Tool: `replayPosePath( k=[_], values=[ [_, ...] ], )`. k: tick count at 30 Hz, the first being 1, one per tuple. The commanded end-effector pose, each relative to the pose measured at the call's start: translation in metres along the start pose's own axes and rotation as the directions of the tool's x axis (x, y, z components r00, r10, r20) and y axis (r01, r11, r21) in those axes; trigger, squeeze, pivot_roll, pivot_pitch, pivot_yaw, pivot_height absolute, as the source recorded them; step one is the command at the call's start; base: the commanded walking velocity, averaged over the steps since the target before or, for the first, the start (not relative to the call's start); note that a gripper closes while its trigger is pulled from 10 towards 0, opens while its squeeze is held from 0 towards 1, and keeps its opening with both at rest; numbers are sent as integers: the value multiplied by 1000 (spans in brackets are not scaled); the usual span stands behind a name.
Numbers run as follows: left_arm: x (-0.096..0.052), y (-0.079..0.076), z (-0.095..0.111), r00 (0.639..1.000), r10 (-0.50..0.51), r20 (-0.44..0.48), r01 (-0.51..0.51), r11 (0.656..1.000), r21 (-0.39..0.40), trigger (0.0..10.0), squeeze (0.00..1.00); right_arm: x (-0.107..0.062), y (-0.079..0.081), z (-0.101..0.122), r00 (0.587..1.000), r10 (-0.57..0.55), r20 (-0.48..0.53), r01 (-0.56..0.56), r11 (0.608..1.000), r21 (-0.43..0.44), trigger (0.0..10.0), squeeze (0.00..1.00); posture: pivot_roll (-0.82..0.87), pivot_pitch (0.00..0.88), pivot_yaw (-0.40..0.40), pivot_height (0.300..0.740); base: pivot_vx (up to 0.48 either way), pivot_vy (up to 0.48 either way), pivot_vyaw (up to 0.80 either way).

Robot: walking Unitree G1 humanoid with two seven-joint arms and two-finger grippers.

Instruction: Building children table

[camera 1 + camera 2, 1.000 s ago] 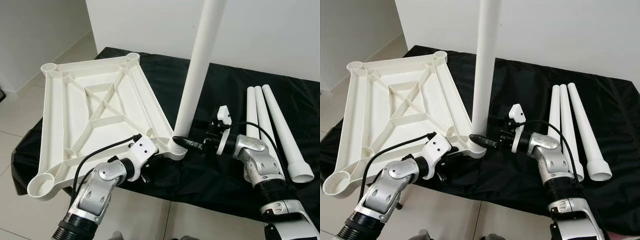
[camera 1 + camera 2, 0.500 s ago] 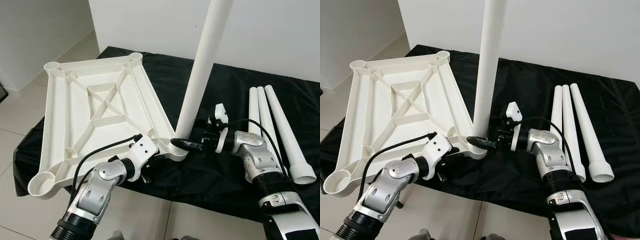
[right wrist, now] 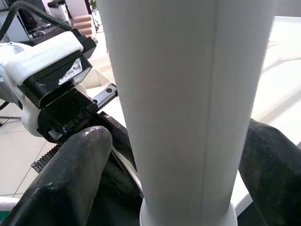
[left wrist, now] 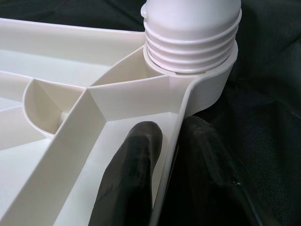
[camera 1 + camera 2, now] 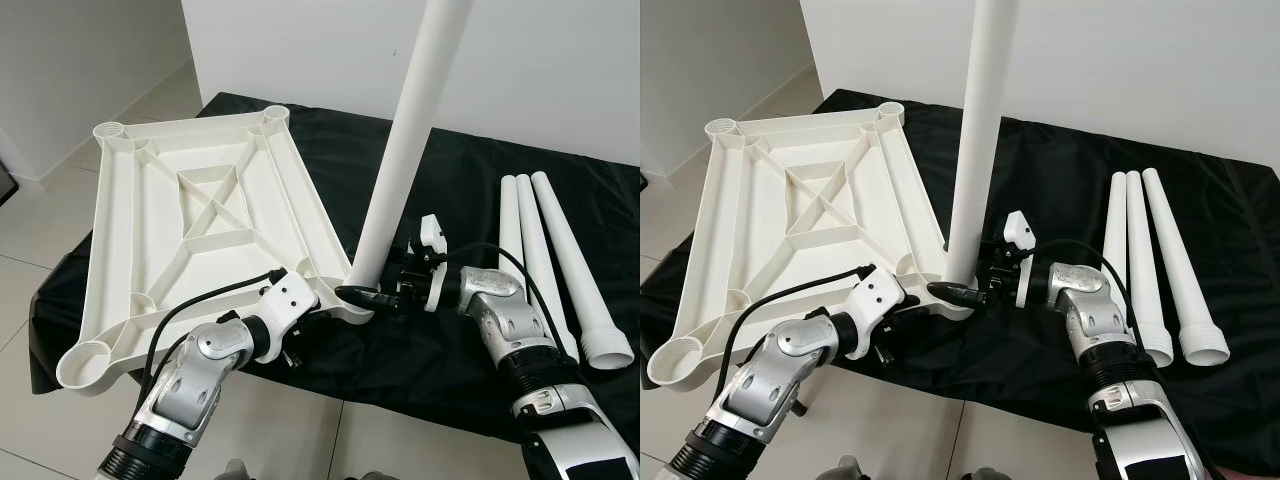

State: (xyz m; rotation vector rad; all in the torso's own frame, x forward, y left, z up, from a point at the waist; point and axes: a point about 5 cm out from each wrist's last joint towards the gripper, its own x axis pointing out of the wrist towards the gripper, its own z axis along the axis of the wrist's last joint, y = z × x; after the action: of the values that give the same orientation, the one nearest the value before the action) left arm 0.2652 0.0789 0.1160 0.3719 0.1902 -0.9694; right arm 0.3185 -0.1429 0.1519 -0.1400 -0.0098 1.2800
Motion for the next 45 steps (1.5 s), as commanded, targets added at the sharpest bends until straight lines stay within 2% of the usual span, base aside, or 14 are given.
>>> replayPosePath(
  k=[1,17,20,24,25,26,31,34,35,39,40,41,43,45],
  values=[
    [3,-8,-4,997,-75,-27,75,997,-4,10000,0,0,-1,-1,1000,3,0,-3,1000,-1,10000,0,-16,0,-7,740,0,0,0],
    [3,-8,-6,996,-77,-38,76,997,-7,10000,0,-4,-6,0,1000,-22,5,22,1000,5,10000,0,-19,0,-6,740,0,0,0],
    [3,-9,-6,996,-79,-37,78,997,-9,10000,0,-5,-6,1,1000,-19,11,19,1000,9,4745,0,-21,0,-6,740,0,0,0],
    [3,-9,-5,996,-78,-34,78,997,-10,10000,0,-4,-5,1,1000,-13,17,12,1000,15,5176,0,-22,0,-7,740,0,0,0],
    [4,-9,-5,996,-78,-33,78,997,-10,10000,0,-4,-5,1,1000,-13,18,12,1000,16,6078,0,-22,0,-8,740,0,0,0],
    [4,-9,-5,996,-78,-32,78,997,-11,10000,0,-4,-4,1,1000,-8,19,8,1000,18,8627,0,-22,0,-7,740,0,0,0],
    [4,-10,-4,996,-80,-30,79,997,-12,10000,0,-3,-4,0,1000,-7,19,7,1000,22,10000,0,-21,0,-8,740,0,0,0],
    [4,-10,-4,996,-81,-31,81,997,-11,10000,0,-3,-4,0,1000,-7,20,6,1000,26,10000,0,-20,0,-7,740,0,0,0],
    [4,-10,-4,996,-81,-31,81,997,-11,10000,0,-3,-3,0,1000,-7,21,6,1000,28,8549,0,-20,0,-8,740,0,0,0],
    [4,-10,-4,996,-80,-32,80,997,-12,10000,0,-3,-3,-1,1000,-7,24,7,1000,31,8941,0,-21,0,-8,740,0,0,0],
    [4,-10,-4,996,-80,-31,80,997,-12,10000,0,-3,-3,-1,1000,-7,23,6,1000,30,7490,0,-21,0,-8,740,0,0,0],
    [4,-10,-4,996,-81,-31,80,997,-13,10000,0,-3,-3,-1,1000,-7,22,6,1000,30,7490,0,-21,0,-8,740,0,0,0],
    [4,-10,-4,996,-81,-31,81,997,-12,10000,0,-3,-3,-1,1000,-8,20,7,1000,30,9569,0,-22,0,-8,740,0,0,0],
    [4,-10,-4,996,-81,-31,81,997,-12,10000,0,-3,-3,-1,1000,-8,19,7,1000,30,9569,0,-22,0,-8,740,0,0,0]
  ],
)
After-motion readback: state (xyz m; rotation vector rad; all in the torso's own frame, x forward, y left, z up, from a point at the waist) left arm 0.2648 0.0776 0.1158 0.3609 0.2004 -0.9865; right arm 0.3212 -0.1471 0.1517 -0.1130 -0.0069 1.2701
